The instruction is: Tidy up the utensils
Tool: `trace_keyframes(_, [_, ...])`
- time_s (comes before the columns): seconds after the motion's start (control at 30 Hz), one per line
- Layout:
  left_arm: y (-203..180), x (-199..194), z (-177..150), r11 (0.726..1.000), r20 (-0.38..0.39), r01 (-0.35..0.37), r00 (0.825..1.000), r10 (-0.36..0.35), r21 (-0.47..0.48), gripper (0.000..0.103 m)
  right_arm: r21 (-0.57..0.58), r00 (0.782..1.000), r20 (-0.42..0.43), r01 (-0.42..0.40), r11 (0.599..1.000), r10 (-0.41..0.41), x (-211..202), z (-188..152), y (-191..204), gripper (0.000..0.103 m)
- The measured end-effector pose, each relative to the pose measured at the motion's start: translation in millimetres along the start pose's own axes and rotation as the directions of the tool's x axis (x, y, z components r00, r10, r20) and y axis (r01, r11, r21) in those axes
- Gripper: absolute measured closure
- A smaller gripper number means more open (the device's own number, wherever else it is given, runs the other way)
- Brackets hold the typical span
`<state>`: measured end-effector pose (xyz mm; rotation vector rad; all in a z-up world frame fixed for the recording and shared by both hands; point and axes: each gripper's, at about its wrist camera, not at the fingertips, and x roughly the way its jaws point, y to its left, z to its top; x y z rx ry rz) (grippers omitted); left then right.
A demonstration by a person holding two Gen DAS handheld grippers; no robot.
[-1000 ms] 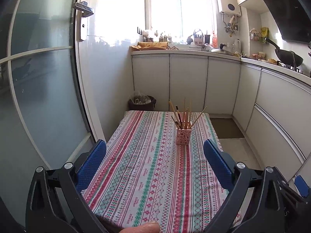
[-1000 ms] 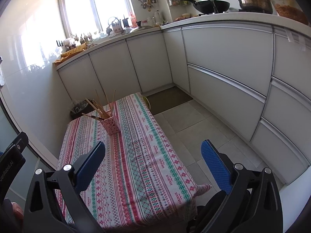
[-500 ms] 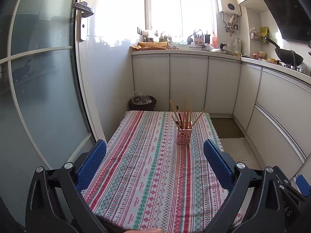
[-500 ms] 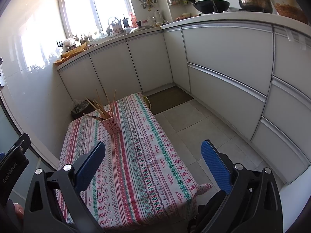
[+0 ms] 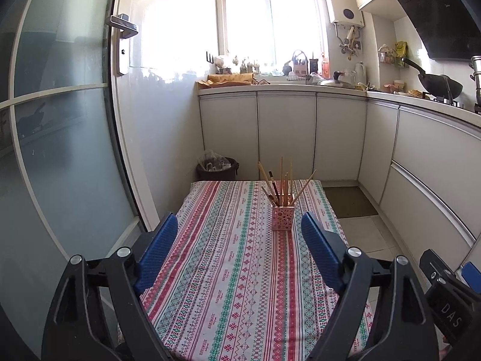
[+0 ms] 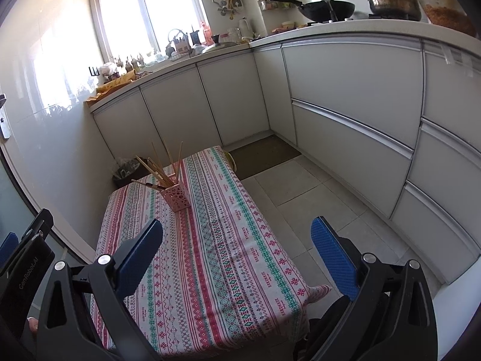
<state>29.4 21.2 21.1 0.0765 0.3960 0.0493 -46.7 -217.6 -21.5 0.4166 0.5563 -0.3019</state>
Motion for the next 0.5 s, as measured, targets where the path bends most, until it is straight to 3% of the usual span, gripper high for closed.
trace_keyframes(0.23, [-4.1, 1.6, -3.6, 1.0, -0.014, 0.015, 1.0, -0.015, 0.016, 0.028, 0.007, 1.0, 0.014, -0.009, 1.0, 0.008, -0.6, 3.8, 1.2, 0.007])
trace_keyframes(0.33, [-5.8, -0.6, -2.1, 1.0, -0.011, 0.018, 1.0, -0.018, 0.025, 0.007, 0.01, 1.0, 0.019, -0.009, 1.0, 0.009, -0.2, 6.5, 1.8, 0.007])
trace_keyframes(0.5, [-8.7, -7.1, -0.3, 0.999, 0.003, 0.021, 1.0, -0.021, 0.033, 0.007, 0.014, 1.0, 0.018, -0.008, 1.0, 0.008, 1.4, 8.2, 0.4, 0.007])
